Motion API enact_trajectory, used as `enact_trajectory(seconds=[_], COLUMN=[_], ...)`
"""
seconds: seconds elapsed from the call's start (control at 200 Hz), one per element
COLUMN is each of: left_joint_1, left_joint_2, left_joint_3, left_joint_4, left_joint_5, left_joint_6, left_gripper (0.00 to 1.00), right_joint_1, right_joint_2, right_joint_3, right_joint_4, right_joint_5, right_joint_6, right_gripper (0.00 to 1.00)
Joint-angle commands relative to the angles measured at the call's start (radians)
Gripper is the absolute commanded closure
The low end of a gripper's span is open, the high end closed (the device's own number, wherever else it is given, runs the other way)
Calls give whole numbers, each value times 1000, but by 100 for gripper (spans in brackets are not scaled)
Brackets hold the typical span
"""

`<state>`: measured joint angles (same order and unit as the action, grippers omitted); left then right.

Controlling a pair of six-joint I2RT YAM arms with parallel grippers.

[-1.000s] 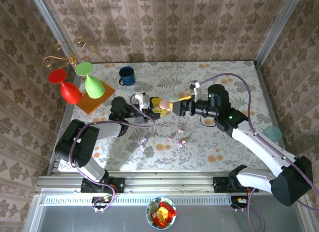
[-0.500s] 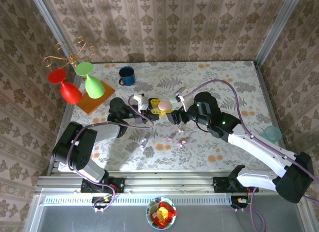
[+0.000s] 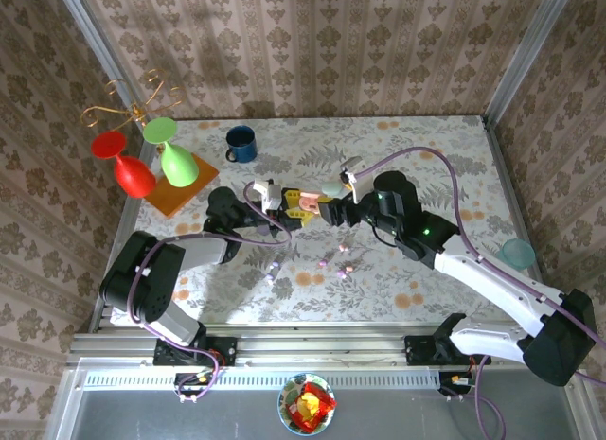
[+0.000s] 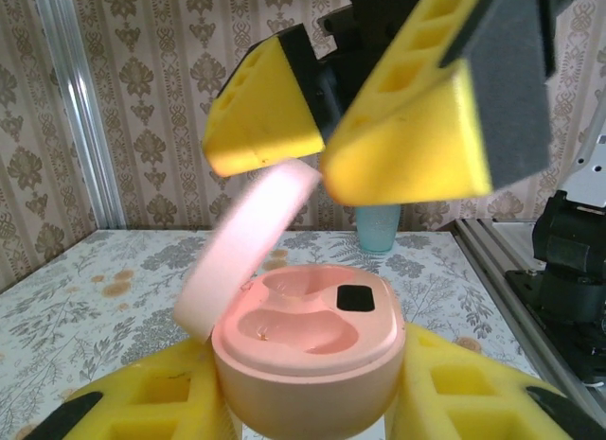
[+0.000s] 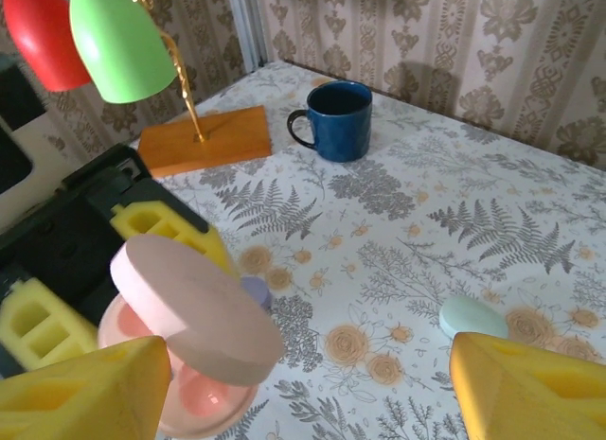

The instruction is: Insert the wireless bluetooth earbuds into the charging case

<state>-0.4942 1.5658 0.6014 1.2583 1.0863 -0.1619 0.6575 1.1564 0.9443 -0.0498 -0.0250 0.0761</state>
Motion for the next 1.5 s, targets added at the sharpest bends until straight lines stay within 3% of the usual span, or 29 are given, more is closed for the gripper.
enact_trajectory(seconds=[0.0, 0.24, 0.49, 0.725, 0.88, 1.215, 1.495], left_joint_1=[-1, 0, 28, 80, 95, 252, 311], left_joint_2=[-29, -37, -33, -50, -66, -85, -125], left_joint_3=[-3, -9, -29, -56, -68, -115, -139], left_joint_4=[36, 36, 38, 36, 36, 36, 35], left_joint_5=[54, 52, 6, -58, -81, -117, -172], left_joint_6=[13, 4, 29, 51, 50, 44, 54], left_gripper=[69, 69, 70, 69, 70, 70, 70], right_joint_1=[-14, -30, -53, -189, -211, -75, 98], right_joint_2=[7, 30, -80, -189, -170, 25, 275], right_joint_3=[17, 46, -54, -235, -258, -164, 0], right_joint_4=[11, -1, 74, 105, -24, -305, -478], right_joint_5=[47, 21, -119, -147, -115, 182, 471], right_joint_6=[32, 61, 68, 277, 359, 273, 253], right_gripper=[22, 22, 22, 23, 25, 26, 26])
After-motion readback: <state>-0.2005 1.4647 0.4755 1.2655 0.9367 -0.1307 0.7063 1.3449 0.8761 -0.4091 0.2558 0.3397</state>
